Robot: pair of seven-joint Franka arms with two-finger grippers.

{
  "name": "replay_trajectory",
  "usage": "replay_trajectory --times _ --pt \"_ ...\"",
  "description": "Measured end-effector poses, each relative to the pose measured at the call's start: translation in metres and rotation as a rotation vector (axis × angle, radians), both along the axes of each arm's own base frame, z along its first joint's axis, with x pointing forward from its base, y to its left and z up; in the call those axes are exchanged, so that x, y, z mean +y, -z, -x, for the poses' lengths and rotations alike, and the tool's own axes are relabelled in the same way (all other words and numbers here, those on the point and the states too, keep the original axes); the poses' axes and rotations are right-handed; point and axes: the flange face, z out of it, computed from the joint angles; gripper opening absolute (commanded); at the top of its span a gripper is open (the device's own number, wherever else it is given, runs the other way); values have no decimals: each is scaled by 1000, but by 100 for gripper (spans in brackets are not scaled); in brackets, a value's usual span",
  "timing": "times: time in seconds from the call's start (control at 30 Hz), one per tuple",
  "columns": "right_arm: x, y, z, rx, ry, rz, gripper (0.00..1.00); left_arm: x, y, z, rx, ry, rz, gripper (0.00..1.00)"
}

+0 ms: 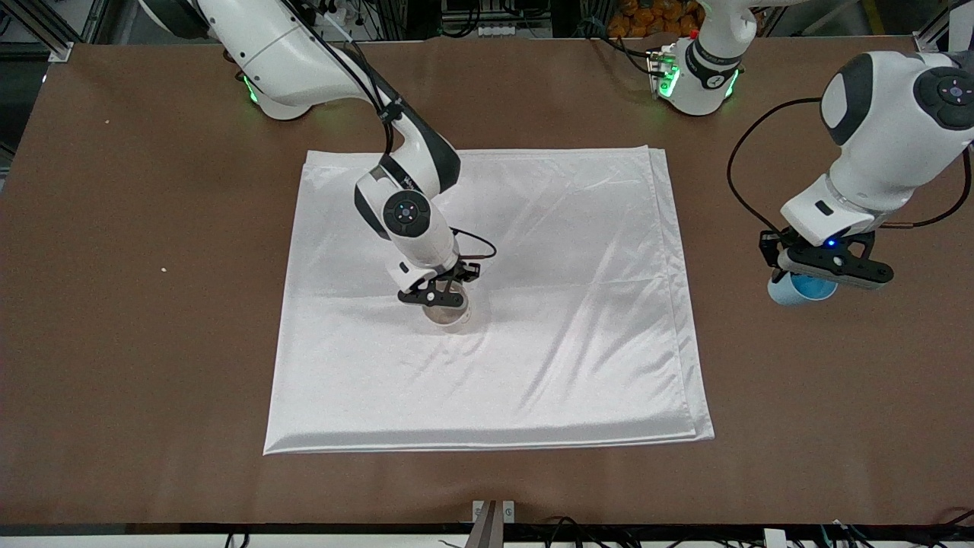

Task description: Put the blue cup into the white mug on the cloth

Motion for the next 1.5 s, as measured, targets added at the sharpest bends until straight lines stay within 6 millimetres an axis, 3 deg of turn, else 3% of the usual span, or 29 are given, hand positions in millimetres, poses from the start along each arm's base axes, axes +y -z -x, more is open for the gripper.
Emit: replay_trajectory --times 0.17,0.23,0.3,0.37,0.4,0.73,0.93,1.2,1.5 --pt "4 10 4 -3 4 6 3 -16 2 3 14 3 3 0" --pt "6 12 5 -3 9 7 29 -20 3 4 19 3 3 0" --pt "7 13 6 -4 14 9 68 -22 3 5 21 4 3 0" --pt "7 14 6 -6 18 10 92 -22 3 5 21 4 3 0" --pt "6 14 5 -6 20 11 99 -22 3 5 22 4 3 0" --pt "4 11 1 -14 31 10 100 -29 4 8 42 4 1 0" --pt "5 2 -4 -24 54 4 100 -48 -3 11 49 4 4 0" --pt "4 -28 -8 -22 86 14 100 -77 -14 19 77 3 2 0" --pt "-18 -87 -11 14 70 64 100 -129 -31 34 87 63 -1 0"
